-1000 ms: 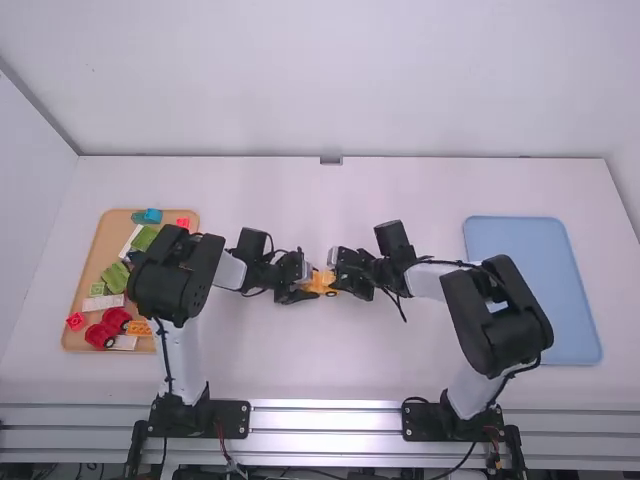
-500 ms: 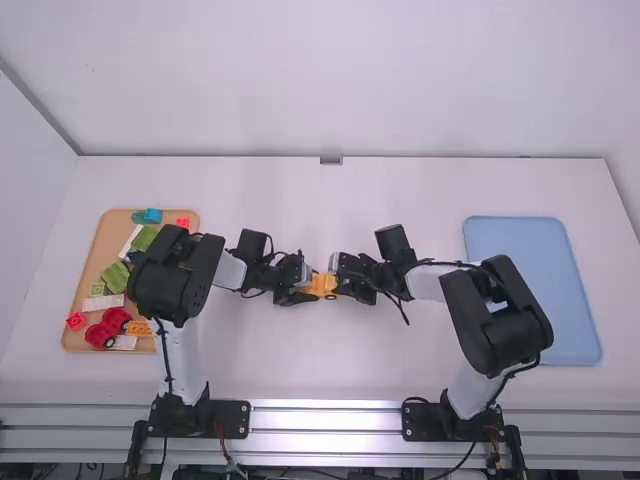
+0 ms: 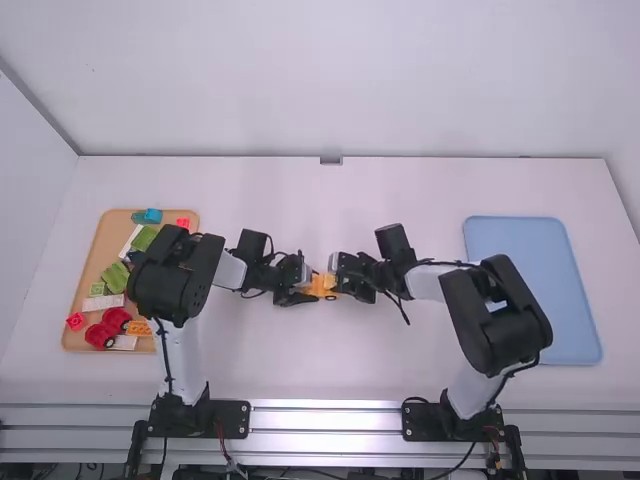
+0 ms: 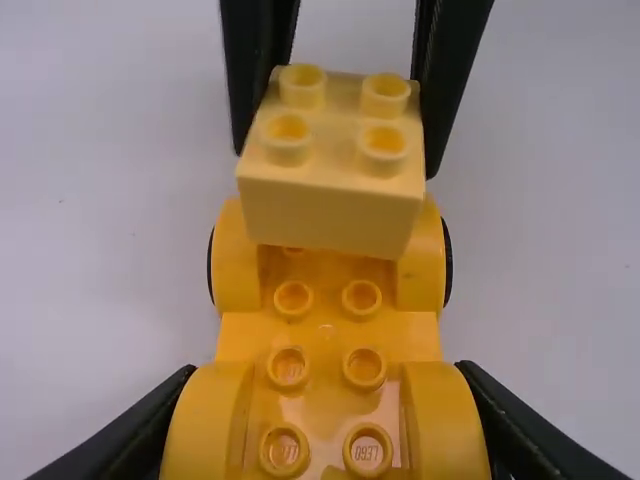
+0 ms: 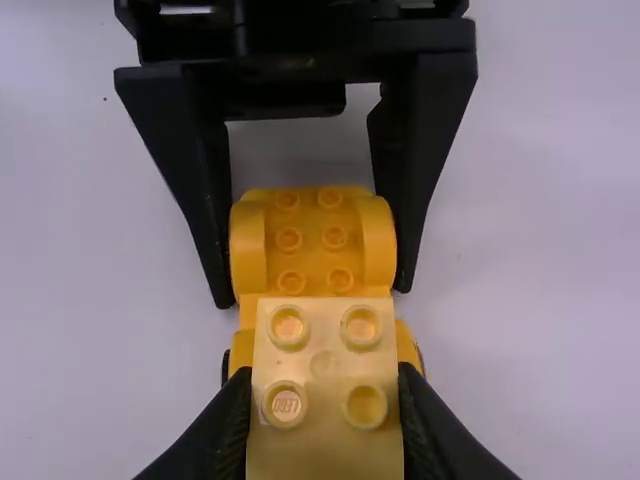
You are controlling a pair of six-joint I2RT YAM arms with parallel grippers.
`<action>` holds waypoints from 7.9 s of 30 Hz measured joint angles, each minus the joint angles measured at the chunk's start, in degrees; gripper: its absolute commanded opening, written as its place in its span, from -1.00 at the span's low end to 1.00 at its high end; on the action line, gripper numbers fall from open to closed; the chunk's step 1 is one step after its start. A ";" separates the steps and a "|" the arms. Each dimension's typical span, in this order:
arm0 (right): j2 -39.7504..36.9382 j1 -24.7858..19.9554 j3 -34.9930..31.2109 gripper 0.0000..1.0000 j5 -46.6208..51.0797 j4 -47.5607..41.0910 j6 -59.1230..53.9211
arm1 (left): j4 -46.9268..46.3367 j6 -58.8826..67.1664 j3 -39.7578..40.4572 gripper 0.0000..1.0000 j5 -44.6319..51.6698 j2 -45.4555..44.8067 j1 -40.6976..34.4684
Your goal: Assemble lego blocks to make yellow taxi
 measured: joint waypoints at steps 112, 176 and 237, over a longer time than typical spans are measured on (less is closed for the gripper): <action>3.10 0.92 7.93 -0.88 2.45 -14.69 -1.70 | -0.44 0.02 0.33 -0.01 -0.31 -0.02 -0.22; 3.04 1.20 7.56 0.01 2.19 -11.80 -1.84 | -0.24 -0.02 0.59 -0.03 -0.72 -0.02 -0.22; 2.29 3.69 10.08 -1.00 4.11 -15.02 1.49 | -0.26 -0.20 0.59 -0.10 -0.72 -0.02 -0.22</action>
